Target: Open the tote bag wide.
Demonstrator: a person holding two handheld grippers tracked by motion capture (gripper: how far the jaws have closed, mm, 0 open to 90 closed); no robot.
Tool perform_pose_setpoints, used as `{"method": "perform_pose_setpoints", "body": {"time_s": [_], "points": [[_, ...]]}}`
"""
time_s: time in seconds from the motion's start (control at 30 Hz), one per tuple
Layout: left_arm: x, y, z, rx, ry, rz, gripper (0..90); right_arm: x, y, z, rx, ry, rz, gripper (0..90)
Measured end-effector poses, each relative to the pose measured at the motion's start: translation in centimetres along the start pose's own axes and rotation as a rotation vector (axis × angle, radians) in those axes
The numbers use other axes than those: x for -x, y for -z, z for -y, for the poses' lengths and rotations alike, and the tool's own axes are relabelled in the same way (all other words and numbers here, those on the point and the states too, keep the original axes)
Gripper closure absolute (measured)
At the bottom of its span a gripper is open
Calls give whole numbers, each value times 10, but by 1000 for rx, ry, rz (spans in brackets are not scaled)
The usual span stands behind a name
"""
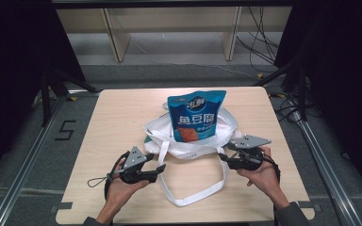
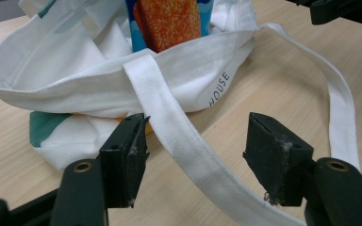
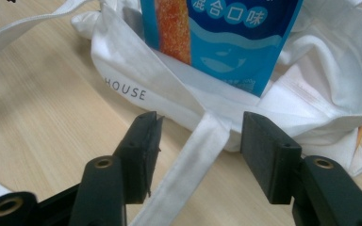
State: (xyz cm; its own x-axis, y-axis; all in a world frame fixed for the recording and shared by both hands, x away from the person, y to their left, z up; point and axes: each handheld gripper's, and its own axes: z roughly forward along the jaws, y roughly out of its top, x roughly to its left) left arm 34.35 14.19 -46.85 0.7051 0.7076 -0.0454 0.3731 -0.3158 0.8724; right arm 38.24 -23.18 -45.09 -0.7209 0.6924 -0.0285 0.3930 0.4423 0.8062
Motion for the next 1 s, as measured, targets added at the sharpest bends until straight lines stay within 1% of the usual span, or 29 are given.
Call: {"method": "perform_pose_setpoints", "body": {"time_s": [0.03,0.07,0.1,0.13,0.17,0.2,0.23,0.27,0.3,0.33,0.37,0.4,0.43,0.5,0.53,0.6,0.63,0.67,0.7,0.73,0.77,0.83,0.87,0.9,0.93,0.97,1.0], "points": [[2,1,1,-6,10,3,370,-1,0,1,8,3,4,465],[3,2,1,-8,15,17,357,-1,1,2,3,-5,3,456],[4,3,2,0,27,28,346,-1,2,3,5,10,6,448],[4,5,2,5,15,25,339,-2,2,4,8,4,-2,441],[5,6,2,4,0,23,324,-7,3,6,-5,-23,3,423],[5,7,3,7,-9,24,324,-7,3,6,-5,-23,3,423],[8,8,5,11,1,15,322,-5,2,6,14,16,12,417],[9,8,7,10,-4,11,318,-6,2,7,5,9,-2,410],[10,9,9,3,-13,5,306,-7,3,9,6,16,10,403],[12,8,12,-2,-6,8,306,-7,3,9,6,16,10,403],[12,8,15,-3,-26,13,302,-8,3,11,-5,6,7,399],[15,8,18,-11,-14,-1,297,-8,3,12,2,18,14,396],[16,8,21,-15,-3,7,284,-9,4,15,-3,7,11,389],[18,9,26,-24,-12,4,282,-10,4,16,-1,5,13,385],[20,10,28,-31,-20,3,280,-10,5,17,-8,-1,4,382],[21,13,30,-36,-26,-13,272,-11,6,19,-1,12,14,381],[22,14,31,-26,-23,-8,267,-12,7,20,-4,13,14,379],[21,16,32,-29,-45,-7,262,-12,8,22,-9,6,2,377],[24,17,34,-26,-17,-11,262,-12,8,22,-9,6,2,377],[26,18,36,-39,-22,-11,259,-13,9,23,-5,8,14,375],[28,19,38,-46,-32,-15,259,-14,10,24,-8,3,7,374],[30,21,40,-64,-49,-10,259,-15,12,26,-6,10,14,371],[33,21,42,-57,-38,-10,258,-16,13,27,-6,12,11,370],[35,22,43,-60,-39,-10,253,-18,14,29,-10,15,12,368],[34,23,44,-78,-59,-5,248,-20,16,31,-13,10,6,367],[36,23,44,-72,-49,-14,246,-21,17,32,-17,14,9,366],[36,23,45,-74,-57,-16,241,-25,20,35,-26,14,8,362]]}}
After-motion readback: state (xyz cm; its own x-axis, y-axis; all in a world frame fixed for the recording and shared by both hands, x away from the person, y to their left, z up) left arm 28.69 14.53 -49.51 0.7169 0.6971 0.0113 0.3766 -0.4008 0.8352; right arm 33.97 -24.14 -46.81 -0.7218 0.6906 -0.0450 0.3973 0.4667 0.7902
